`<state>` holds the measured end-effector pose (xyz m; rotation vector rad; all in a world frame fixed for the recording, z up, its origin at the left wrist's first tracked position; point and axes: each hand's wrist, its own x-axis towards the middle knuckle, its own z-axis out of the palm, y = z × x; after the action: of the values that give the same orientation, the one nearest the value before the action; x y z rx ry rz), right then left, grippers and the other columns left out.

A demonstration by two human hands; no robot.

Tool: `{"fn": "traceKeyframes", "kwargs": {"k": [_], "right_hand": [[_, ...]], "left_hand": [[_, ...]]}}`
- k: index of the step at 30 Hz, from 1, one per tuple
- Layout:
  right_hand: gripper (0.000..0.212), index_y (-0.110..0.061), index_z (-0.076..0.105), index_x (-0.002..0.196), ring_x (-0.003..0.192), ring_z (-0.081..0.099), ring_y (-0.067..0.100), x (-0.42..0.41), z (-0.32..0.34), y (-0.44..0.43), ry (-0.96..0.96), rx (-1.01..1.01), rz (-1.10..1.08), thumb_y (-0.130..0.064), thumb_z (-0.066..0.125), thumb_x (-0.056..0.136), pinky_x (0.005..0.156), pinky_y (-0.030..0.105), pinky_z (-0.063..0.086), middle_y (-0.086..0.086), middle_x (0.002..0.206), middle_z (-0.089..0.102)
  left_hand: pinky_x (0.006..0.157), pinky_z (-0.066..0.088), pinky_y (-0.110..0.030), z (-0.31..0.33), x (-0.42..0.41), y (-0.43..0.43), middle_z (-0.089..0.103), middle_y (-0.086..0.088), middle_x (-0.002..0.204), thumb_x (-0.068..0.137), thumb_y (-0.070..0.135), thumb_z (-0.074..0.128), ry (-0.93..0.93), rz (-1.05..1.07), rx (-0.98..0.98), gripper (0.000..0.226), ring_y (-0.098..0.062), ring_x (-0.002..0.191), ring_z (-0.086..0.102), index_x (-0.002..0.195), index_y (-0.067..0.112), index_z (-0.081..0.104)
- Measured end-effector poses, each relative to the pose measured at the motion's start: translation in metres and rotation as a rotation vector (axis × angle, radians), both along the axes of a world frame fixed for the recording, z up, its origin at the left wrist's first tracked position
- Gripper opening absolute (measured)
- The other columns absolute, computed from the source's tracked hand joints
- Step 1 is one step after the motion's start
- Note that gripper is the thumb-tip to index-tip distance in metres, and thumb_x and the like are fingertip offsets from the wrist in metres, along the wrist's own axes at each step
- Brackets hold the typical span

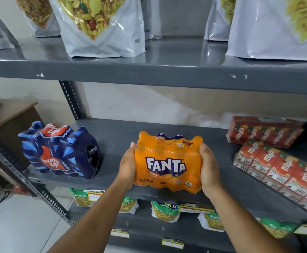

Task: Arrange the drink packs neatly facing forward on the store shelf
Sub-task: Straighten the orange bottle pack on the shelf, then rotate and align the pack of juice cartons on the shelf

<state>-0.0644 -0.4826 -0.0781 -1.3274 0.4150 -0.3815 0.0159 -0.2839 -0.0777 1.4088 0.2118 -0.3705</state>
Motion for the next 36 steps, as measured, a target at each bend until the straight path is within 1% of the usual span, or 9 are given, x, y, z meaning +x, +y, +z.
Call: {"fn": "traceKeyframes", "kwargs": {"k": [5, 8, 15, 18, 21, 23, 27, 30, 36], "right_hand": [[0.098, -0.025, 0.041, 0.145, 0.124, 0.059, 0.021, -0.012, 0.014, -0.006, 0.008, -0.168, -0.027, -0.084, 0.051, 0.068, 0.101, 0.048, 0.05, 0.003, 0.145, 0.053], [0.086, -0.025, 0.037, 0.149, 0.134, 0.04, 0.007, -0.015, 0.029, -0.018, -0.023, -0.368, -0.141, -0.075, 0.042, 0.078, 0.106, 0.027, 0.033, -0.011, 0.149, 0.04], [0.055, -0.019, 0.054, 0.135, 0.123, 0.057, 0.022, -0.026, 0.055, -0.086, -0.021, -0.497, -0.272, -0.045, 0.056, 0.088, 0.105, 0.043, 0.044, 0.006, 0.135, 0.061], [0.033, -0.015, 0.064, 0.118, 0.096, 0.066, 0.027, -0.047, 0.065, -0.132, -0.021, -0.573, -0.286, -0.032, 0.057, 0.091, 0.093, 0.042, 0.05, 0.014, 0.112, 0.07], [0.046, -0.013, 0.054, 0.137, 0.126, 0.055, 0.024, -0.085, 0.061, -0.204, 0.121, -0.661, -0.363, -0.028, 0.057, 0.094, 0.109, 0.037, 0.04, 0.007, 0.137, 0.06], [0.052, -0.012, 0.046, 0.143, 0.133, 0.048, 0.028, -0.108, 0.052, -0.246, 0.249, -0.657, -0.39, -0.029, 0.055, 0.095, 0.11, 0.042, 0.038, 0.01, 0.146, 0.05], [0.066, -0.011, 0.027, 0.152, 0.132, 0.048, 0.034, -0.139, 0.023, -0.293, 0.515, -0.409, -0.357, -0.031, 0.055, 0.096, 0.097, 0.041, 0.046, 0.015, 0.157, 0.034], [0.048, -0.003, 0.045, 0.135, 0.084, 0.064, 0.024, -0.145, 0.001, -0.3, 0.514, -0.217, -0.314, -0.027, 0.058, 0.095, 0.065, 0.034, 0.051, 0.019, 0.125, 0.063], [0.012, -0.003, 0.054, 0.089, 0.072, 0.068, 0.029, -0.142, -0.01, -0.296, 0.427, -0.064, -0.437, -0.013, 0.061, 0.09, 0.069, 0.045, 0.058, 0.017, 0.086, 0.068]], "left_hand": [[0.1, 0.049, -0.043, 0.032, 0.019, 0.019, 0.075, -0.005, 0.114, 0.096, 0.06, 0.034, -0.243, -0.197, 0.093, 0.053, -0.029, 0.121, 0.062, 0.114, 0.024, 0.069], [0.109, 0.031, -0.03, 0.079, 0.027, 0.008, 0.052, -0.001, 0.147, 0.089, 0.066, 0.041, -0.541, -0.258, 0.315, 0.068, -0.017, 0.139, 0.041, 0.139, 0.021, 0.053], [0.109, 0.016, -0.015, 0.134, -0.039, -0.107, 0.033, 0.004, 0.159, 0.102, 0.037, 0.043, -0.887, -0.564, 0.562, 0.053, -0.011, 0.147, 0.026, 0.151, 0.02, 0.034], [0.111, 0.018, -0.017, 0.118, -0.068, -0.168, 0.03, 0.002, 0.161, 0.102, 0.037, 0.041, -0.839, -0.639, 0.519, 0.055, -0.013, 0.148, 0.026, 0.153, 0.017, 0.031], [0.1, 0.026, -0.011, 0.095, -0.087, -0.234, 0.045, 0.0, 0.152, 0.102, 0.039, 0.043, -0.589, -0.599, 0.451, 0.05, -0.013, 0.137, 0.044, 0.146, 0.016, 0.044], [0.086, 0.041, -0.002, 0.075, -0.086, -0.267, 0.067, 0.0, 0.126, 0.101, 0.04, 0.046, -0.47, -0.598, 0.436, 0.036, -0.006, 0.103, 0.064, 0.118, 0.014, 0.065], [0.091, 0.055, -0.038, 0.052, -0.08, -0.316, 0.075, -0.01, 0.107, 0.098, 0.042, 0.049, -0.35, -0.605, 0.503, 0.04, -0.022, 0.089, 0.07, 0.101, 0.008, 0.07], [0.093, 0.053, -0.042, 0.049, -0.076, -0.337, 0.072, -0.014, 0.115, 0.098, 0.048, 0.047, -0.388, -0.628, 0.624, 0.042, -0.03, 0.1, 0.069, 0.106, 0.012, 0.067], [0.101, 0.049, -0.042, 0.033, -0.05, -0.368, 0.072, -0.005, 0.115, 0.092, 0.061, 0.04, -0.342, -0.691, 0.794, 0.048, -0.027, 0.104, 0.068, 0.114, 0.024, 0.061]]}}
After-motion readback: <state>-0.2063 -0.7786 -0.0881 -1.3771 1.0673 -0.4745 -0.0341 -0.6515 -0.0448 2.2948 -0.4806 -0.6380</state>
